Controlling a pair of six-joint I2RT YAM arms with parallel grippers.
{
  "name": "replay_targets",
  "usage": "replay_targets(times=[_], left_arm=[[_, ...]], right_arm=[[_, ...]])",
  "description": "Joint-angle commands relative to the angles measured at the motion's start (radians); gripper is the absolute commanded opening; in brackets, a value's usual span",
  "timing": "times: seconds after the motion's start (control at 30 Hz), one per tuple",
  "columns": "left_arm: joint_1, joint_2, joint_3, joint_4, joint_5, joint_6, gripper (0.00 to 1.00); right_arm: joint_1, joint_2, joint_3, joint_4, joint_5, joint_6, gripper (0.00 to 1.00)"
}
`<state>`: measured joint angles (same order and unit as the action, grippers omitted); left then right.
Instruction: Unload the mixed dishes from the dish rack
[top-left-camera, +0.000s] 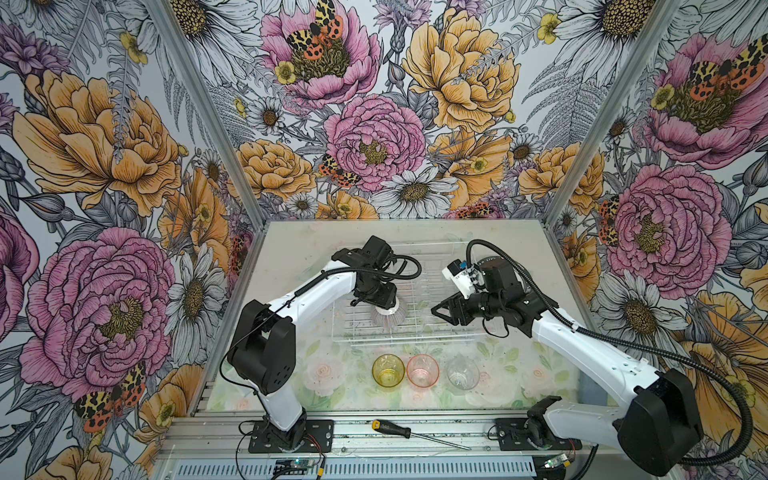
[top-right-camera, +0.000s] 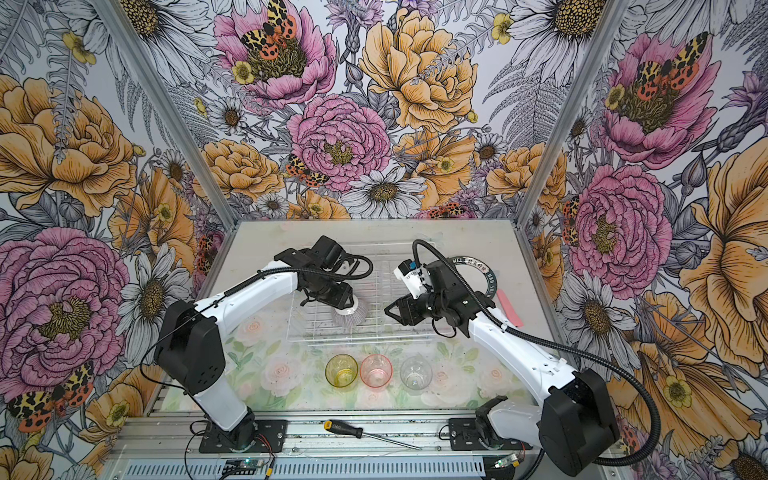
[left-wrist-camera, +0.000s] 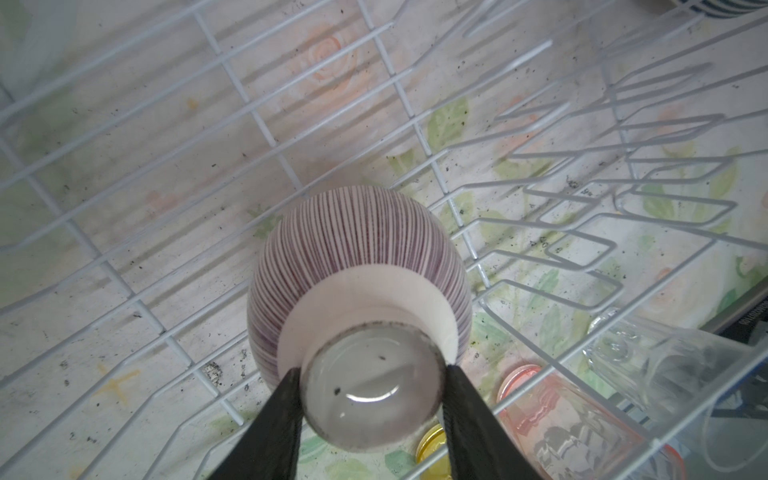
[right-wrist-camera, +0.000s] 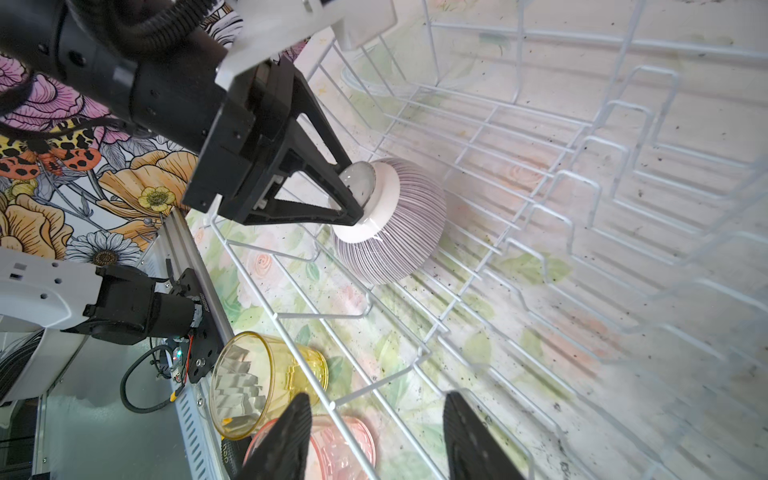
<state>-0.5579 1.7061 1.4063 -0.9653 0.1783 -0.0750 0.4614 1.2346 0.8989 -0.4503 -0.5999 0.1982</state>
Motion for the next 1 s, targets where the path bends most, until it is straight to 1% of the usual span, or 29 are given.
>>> replay_targets(times=[0.0,0.2,0.4,0.5,0.73,0.8,0.87,0.93,0.97], left_arm=[[0.023,-0.072,0.002,0.070,0.092,0.009,0.41],[0.047,-0.108,-0.019,0.114,0.182,0.001,0.41],[0.076,-0.150,-0.049,0.179,0.291,-0.021,0.41],[0.085,-0.161,-0.057,0.191,0.299,-0.028,0.41],[0.074,-0.164,-0.079,0.183,0.228,-0.032,0.41],[0.057,-0.162,-0.074,0.158,0.160,-0.027,0.43],[0.030,-0.156,-0.061,0.123,0.045,-0.017,0.43],[0.003,-0.146,-0.043,0.088,-0.070,-0.008,0.49],[-0.007,-0.139,-0.035,0.073,-0.105,-0.003,0.52]], right_arm=[[-0.012,0.018,-0.017,0.069,-0.081,0.031,0.53],[-0.018,0.034,-0.041,0.118,-0.142,0.059,0.54],[-0.037,0.033,-0.090,0.241,-0.229,0.131,0.53],[-0.051,0.034,-0.120,0.314,-0.251,0.176,0.53],[-0.062,0.045,-0.126,0.329,-0.247,0.187,0.53],[-0.071,0.038,-0.126,0.329,-0.239,0.190,0.53],[-0.079,0.036,-0.121,0.328,-0.233,0.193,0.53],[-0.084,0.034,-0.119,0.328,-0.229,0.195,0.54],[-0.086,0.031,-0.118,0.328,-0.227,0.195,0.53]])
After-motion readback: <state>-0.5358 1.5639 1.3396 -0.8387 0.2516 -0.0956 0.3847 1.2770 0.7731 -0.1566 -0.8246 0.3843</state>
